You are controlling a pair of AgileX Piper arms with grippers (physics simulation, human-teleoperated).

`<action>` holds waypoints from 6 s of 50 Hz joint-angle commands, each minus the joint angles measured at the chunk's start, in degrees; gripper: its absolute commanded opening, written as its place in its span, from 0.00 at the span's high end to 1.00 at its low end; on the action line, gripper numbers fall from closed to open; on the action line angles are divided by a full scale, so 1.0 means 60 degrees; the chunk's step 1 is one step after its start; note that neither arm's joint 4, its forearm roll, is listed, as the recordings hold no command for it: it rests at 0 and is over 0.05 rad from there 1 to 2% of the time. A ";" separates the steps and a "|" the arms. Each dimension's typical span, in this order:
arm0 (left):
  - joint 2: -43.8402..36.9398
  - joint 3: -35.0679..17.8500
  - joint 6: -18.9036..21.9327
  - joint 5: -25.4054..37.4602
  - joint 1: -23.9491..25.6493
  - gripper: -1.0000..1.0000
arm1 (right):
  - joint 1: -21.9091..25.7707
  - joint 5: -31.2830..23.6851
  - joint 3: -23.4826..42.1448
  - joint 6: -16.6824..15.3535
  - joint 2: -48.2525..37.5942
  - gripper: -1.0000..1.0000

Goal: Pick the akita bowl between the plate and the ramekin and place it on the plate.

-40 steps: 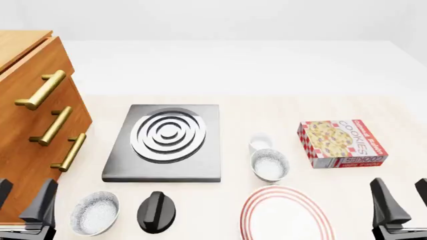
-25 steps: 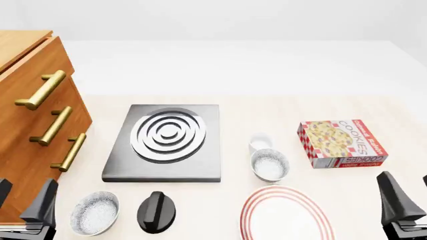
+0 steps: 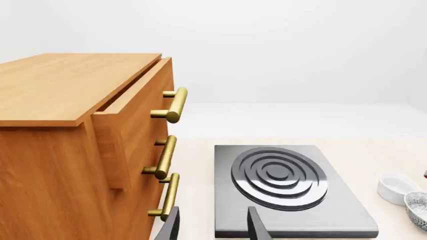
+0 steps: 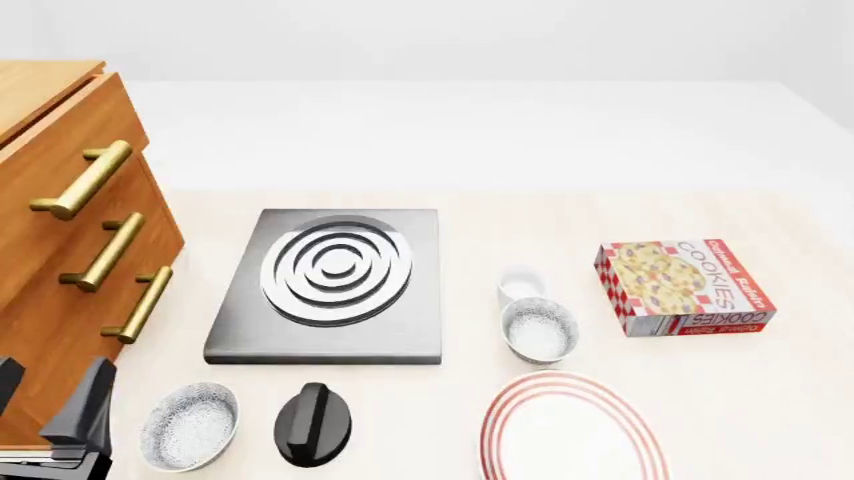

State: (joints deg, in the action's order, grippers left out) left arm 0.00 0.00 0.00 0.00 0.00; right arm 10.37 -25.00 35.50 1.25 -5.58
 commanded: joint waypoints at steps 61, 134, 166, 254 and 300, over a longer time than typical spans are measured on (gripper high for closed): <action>0.0000 0.0000 0.0000 0.0000 0.0000 0.00 | 0.2129 -0.3735 0.7280 0.0938 -0.7732 0.00; 0.0000 0.0000 0.0000 0.0000 0.0000 0.00 | 0.0259 -0.3147 0.4684 0.1094 -1.1432 0.00; 0.0000 0.0000 0.0000 0.0000 0.0000 0.00 | 0.0185 -0.2340 0.3830 0.0914 -1.2220 0.00; 0.0000 0.0000 0.0000 0.0000 0.0000 0.00 | 0.0527 -0.0149 0.2830 0.1859 -1.4460 0.00; 0.0000 0.0000 0.0000 0.0000 0.0000 0.00 | 0.0790 0.0691 0.2261 0.1881 -1.5189 0.00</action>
State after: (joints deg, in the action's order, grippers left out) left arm 0.00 0.00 0.00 0.00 0.00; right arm 14.71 -22.07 49.32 12.41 -94.97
